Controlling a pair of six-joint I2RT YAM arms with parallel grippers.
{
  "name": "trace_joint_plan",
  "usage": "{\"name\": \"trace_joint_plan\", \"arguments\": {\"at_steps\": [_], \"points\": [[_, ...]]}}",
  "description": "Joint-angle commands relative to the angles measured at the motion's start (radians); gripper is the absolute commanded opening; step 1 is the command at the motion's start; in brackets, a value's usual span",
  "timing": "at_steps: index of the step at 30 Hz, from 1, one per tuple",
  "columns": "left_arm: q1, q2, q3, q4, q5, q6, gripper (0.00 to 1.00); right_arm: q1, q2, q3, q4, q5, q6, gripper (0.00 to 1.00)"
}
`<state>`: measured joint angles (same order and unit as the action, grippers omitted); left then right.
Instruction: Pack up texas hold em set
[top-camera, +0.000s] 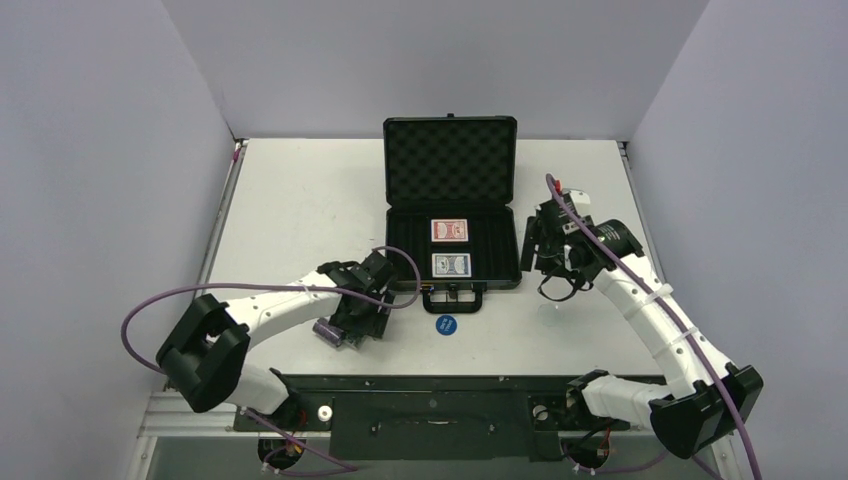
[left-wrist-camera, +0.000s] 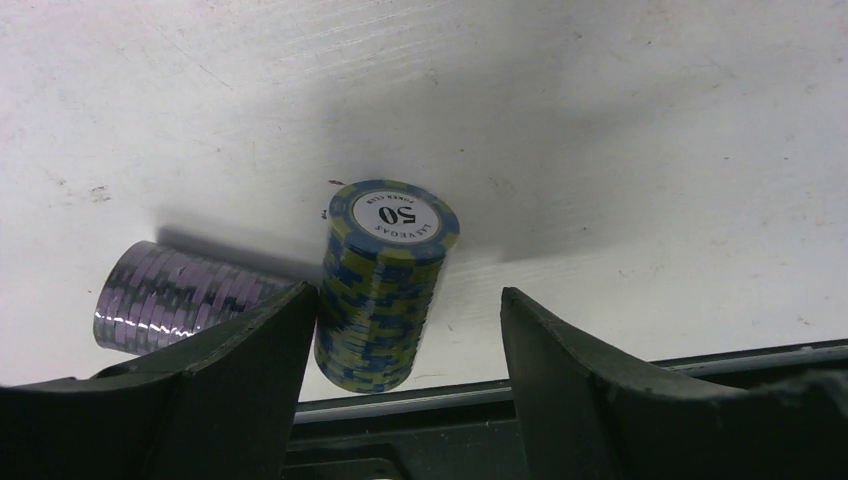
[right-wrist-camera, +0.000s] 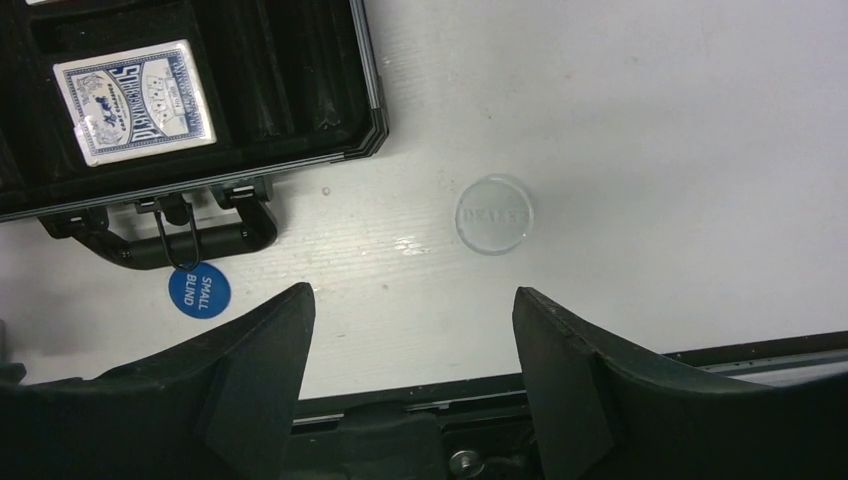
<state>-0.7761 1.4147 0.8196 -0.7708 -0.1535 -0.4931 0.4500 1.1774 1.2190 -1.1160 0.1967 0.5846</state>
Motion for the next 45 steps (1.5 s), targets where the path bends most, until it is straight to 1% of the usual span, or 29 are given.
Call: {"name": "trace_joint_plan", "arguments": {"at_steps": [1, 2, 5, 6, 7, 8, 9, 10, 12, 17, 19, 20, 21, 23, 27, 29, 32, 35, 36, 37, 38, 39, 41, 42, 43, 44, 45], "points": [[0.006, 0.041, 0.038, -0.02, 0.012, -0.018, 0.63, -0.03, -0.034, -0.012, -0.006, 0.004, -0.019, 0.68], [0.005, 0.046, 0.036, -0.018, 0.009, -0.016, 0.62, -0.034, -0.037, -0.011, -0.01, 0.003, -0.023, 0.68], [0.005, 0.071, 0.037, -0.009, 0.003, -0.013, 0.54, -0.042, -0.044, -0.004, -0.026, 0.002, -0.042, 0.68], [0.005, 0.076, 0.04, -0.008, 0.003, -0.012, 0.49, -0.048, -0.05, -0.004, -0.033, 0.003, -0.046, 0.68], [0.004, 0.087, 0.042, -0.007, 0.003, -0.011, 0.46, -0.051, -0.056, -0.009, -0.036, 0.002, -0.048, 0.68], [0.004, 0.091, 0.047, -0.004, 0.004, -0.01, 0.39, -0.058, -0.065, -0.013, -0.034, -0.002, -0.05, 0.68], [0.004, 0.096, 0.049, -0.002, 0.008, -0.01, 0.36, -0.062, -0.07, -0.026, -0.031, -0.011, -0.05, 0.68], [0.004, 0.097, 0.056, 0.002, 0.009, -0.009, 0.29, -0.067, -0.077, -0.035, -0.021, -0.019, -0.053, 0.68], [0.003, 0.099, 0.072, 0.006, 0.016, -0.014, 0.26, -0.073, -0.074, -0.051, -0.009, -0.038, -0.056, 0.68], [0.005, 0.095, 0.096, 0.043, 0.074, -0.089, 0.25, -0.074, -0.055, -0.012, -0.024, -0.037, -0.065, 0.67], [0.005, 0.104, 0.1, 0.058, 0.084, -0.124, 0.27, -0.076, -0.066, -0.001, -0.033, -0.028, -0.062, 0.67], [0.005, 0.111, 0.099, 0.066, 0.086, -0.133, 0.32, -0.076, -0.073, -0.003, -0.04, -0.021, -0.059, 0.67], [0.005, 0.114, 0.097, 0.069, 0.085, -0.147, 0.35, -0.076, -0.086, -0.007, -0.042, -0.019, -0.056, 0.67], [0.005, 0.12, 0.084, 0.081, 0.086, -0.161, 0.45, -0.076, -0.112, -0.03, -0.047, -0.016, -0.05, 0.67], [0.004, 0.108, 0.064, 0.088, 0.073, -0.17, 0.62, -0.077, -0.172, -0.092, -0.06, -0.009, -0.03, 0.67], [0.004, 0.1, 0.057, 0.086, 0.071, -0.174, 0.65, -0.079, -0.199, -0.114, -0.067, -0.004, -0.025, 0.67], [0.003, 0.09, 0.052, 0.083, 0.072, -0.183, 0.66, -0.084, -0.228, -0.142, -0.073, 0.002, -0.018, 0.67], [-0.002, 0.083, 0.049, 0.084, 0.072, -0.19, 0.58, -0.086, -0.245, -0.158, -0.073, 0.0, -0.008, 0.67], [-0.002, 0.082, 0.048, 0.085, 0.071, -0.192, 0.53, -0.086, -0.245, -0.158, -0.072, -0.002, -0.007, 0.67], [-0.003, 0.081, 0.047, 0.085, 0.07, -0.194, 0.51, -0.086, -0.245, -0.158, -0.068, -0.004, -0.005, 0.67], [-0.003, 0.082, 0.045, 0.084, 0.065, -0.197, 0.44, -0.086, -0.242, -0.157, -0.066, -0.006, -0.004, 0.67], [-0.003, 0.083, 0.044, 0.084, 0.063, -0.199, 0.41, -0.086, -0.239, -0.152, -0.065, -0.008, -0.005, 0.67], [-0.003, 0.08, 0.041, 0.084, 0.06, -0.205, 0.3, -0.086, -0.226, -0.134, -0.064, -0.008, -0.008, 0.67], [-0.003, 0.077, 0.042, 0.081, 0.061, -0.206, 0.2, -0.086, -0.216, -0.127, -0.064, -0.007, -0.012, 0.67], [-0.003, 0.069, 0.043, 0.078, 0.06, -0.208, 0.15, -0.086, -0.212, -0.112, -0.066, -0.006, -0.015, 0.67], [-0.004, 0.063, 0.05, 0.067, 0.062, -0.212, 0.03, -0.086, -0.202, -0.105, -0.068, -0.005, -0.02, 0.67], [-0.004, 0.049, 0.055, 0.059, 0.062, -0.217, 0.01, -0.086, -0.198, -0.088, -0.071, -0.003, -0.021, 0.67]]}}
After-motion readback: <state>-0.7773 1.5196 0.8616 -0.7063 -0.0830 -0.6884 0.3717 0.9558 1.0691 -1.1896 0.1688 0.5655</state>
